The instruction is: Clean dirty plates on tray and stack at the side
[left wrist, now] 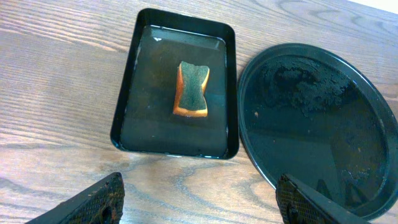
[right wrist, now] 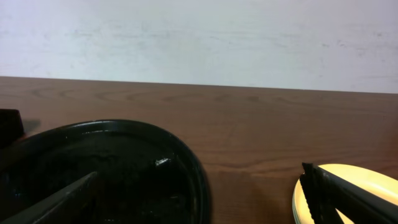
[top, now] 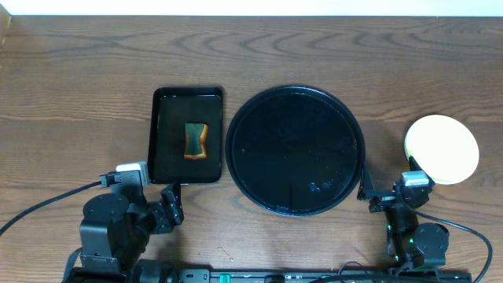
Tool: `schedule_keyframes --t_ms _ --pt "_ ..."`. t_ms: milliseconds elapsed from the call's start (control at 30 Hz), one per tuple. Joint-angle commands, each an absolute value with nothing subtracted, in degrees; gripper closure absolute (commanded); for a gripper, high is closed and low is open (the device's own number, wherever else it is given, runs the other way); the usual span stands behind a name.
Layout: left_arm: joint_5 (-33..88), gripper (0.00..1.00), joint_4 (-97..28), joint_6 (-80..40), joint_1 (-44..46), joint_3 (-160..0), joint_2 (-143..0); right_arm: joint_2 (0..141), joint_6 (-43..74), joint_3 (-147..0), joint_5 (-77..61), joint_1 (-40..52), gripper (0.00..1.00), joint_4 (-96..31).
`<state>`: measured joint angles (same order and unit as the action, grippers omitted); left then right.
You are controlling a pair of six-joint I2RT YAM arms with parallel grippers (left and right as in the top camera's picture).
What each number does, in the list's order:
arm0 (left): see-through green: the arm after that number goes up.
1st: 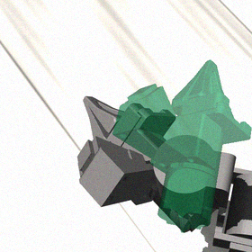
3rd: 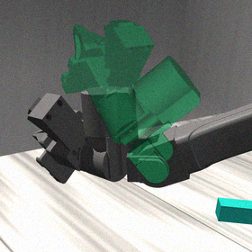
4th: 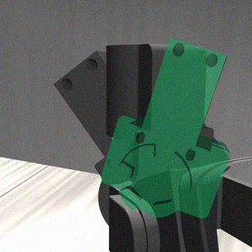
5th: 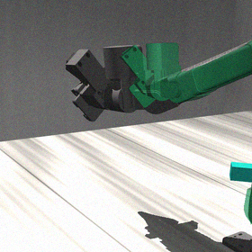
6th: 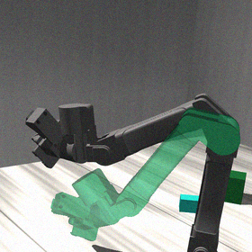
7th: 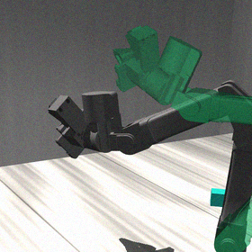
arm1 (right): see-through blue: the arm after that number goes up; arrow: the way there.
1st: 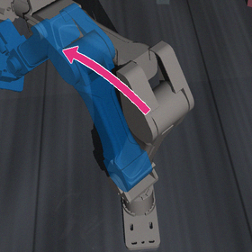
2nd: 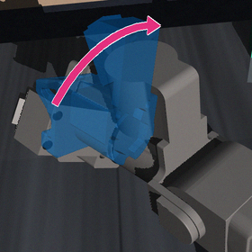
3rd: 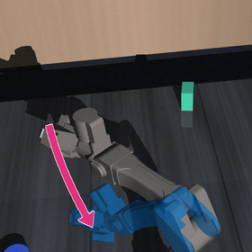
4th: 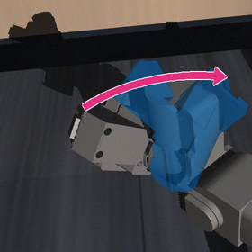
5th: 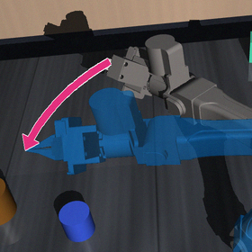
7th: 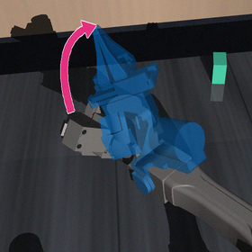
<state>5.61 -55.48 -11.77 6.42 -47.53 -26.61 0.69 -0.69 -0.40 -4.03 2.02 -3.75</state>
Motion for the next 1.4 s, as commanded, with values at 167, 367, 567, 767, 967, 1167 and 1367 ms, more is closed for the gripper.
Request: schedule_keyframes --t_ms 167,367,567,767,967,1167,1367 --pt "4.1 0.21 -56.5 -10.7 6.1 -47.2 -26.4 0.3 -1.4 -0.3 -3.4 3.1 0.01 -4.1" --pt "3.4 0.21 -53.9 -10.8 2.0 -44.2 -23.7 0.3 -1.4 -0.3 -3.4 3.1 0.01 -4.1" --pt "3.4 0.21 -45.4 -10.8 -0.1 -33.6 -15.5 0.3 -1.4 -0.3 -3.4 3.1 0.01 -4.1" --pt "3.4 0.21 -31.7 -10.9 -0.3 -21.5 -6.6 0.3 -1.4 -0.3 -3.4 3.1 0.01 -4.1" --pt "3.4 0.21 -17.5 -11.0 -0.3 -12.1 -0.6 0.3 -1.4 -0.3 -3.4 3.1 0.01 -4.1" --pt "3.4 0.21 1.3 -7.6 -0.3 -3.9 -0.1 0.3 -1.4 -0.3 -3.4 3.1 0.01 -4.1" --pt "4.4 0.21 3.2 -5.1 -0.3 -0.2 -0.1 0.3 -1.4 -0.3 -3.4 3.1 0.01 -4.1"
